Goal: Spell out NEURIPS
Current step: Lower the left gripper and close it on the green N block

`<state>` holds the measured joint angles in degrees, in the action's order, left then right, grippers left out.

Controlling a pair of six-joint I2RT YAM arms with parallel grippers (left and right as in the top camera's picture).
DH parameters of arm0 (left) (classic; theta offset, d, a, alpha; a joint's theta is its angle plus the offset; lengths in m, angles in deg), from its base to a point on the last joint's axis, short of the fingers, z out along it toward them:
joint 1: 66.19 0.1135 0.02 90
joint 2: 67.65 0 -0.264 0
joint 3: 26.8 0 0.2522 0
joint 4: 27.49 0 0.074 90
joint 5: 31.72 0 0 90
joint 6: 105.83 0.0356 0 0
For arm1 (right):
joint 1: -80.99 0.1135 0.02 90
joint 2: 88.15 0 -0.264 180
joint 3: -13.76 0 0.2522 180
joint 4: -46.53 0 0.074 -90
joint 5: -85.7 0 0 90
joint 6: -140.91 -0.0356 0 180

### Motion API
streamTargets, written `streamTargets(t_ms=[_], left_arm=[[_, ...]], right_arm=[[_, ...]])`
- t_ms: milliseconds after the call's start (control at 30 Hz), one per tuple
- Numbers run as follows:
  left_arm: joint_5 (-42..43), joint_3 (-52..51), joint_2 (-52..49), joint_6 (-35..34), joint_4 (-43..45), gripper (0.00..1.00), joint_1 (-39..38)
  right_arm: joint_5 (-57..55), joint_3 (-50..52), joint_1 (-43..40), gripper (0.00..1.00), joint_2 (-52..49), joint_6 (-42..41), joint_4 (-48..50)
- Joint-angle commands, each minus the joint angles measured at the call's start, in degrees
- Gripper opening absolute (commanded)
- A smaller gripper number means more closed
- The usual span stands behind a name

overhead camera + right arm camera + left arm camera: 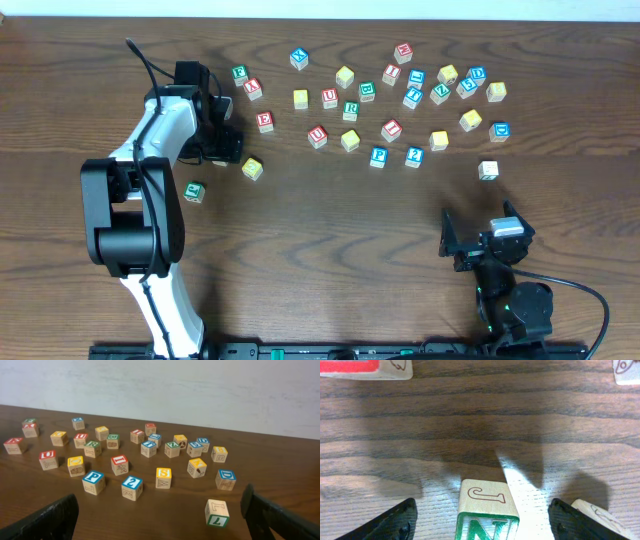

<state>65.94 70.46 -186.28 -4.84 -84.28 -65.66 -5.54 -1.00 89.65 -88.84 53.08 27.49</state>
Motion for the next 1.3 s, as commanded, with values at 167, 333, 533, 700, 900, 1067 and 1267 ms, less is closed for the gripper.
streamTargets(t_ms=[167, 333, 533, 700, 900, 1067, 1267], left_arm=[[0.68, 1.18, -0.2, 1.25, 0.09, 0.69, -0.02], [0.68, 1.18, -0.2, 1.27, 0.09, 0.6, -0.02], [0.68, 1.18, -0.2, 1.25, 0.04, 0.52, -0.02], [0.68, 1.18, -0.2, 1.22, -0.35, 0.45, -0.02], [0.7, 1.18, -0.2, 1.2, -0.63, 0.33, -0.02], [0.7, 1.18, -0.2, 1.2, -0.68, 0.29, -0.02], [0.7, 1.18, -0.2, 1.18, -0.85, 0.27, -0.02]], right_arm=[[-0.09, 0.17, -0.59, 0.99, 0.31, 0.68, -0.11], [-0.09, 0.17, -0.59, 0.99, 0.31, 0.68, -0.11], [-0.09, 0.17, -0.59, 0.99, 0.31, 0.68, -0.11], [-0.09, 0.17, -0.59, 0.99, 0.31, 0.68, -0.11], [-0.09, 0.17, -0.59, 0.99, 0.31, 0.68, -0.11], [-0.09, 0.17, -0.59, 0.99, 0.31, 0.68, -0.11], [-0.09, 0.17, -0.59, 0.99, 0.31, 0.68, -0.11]])
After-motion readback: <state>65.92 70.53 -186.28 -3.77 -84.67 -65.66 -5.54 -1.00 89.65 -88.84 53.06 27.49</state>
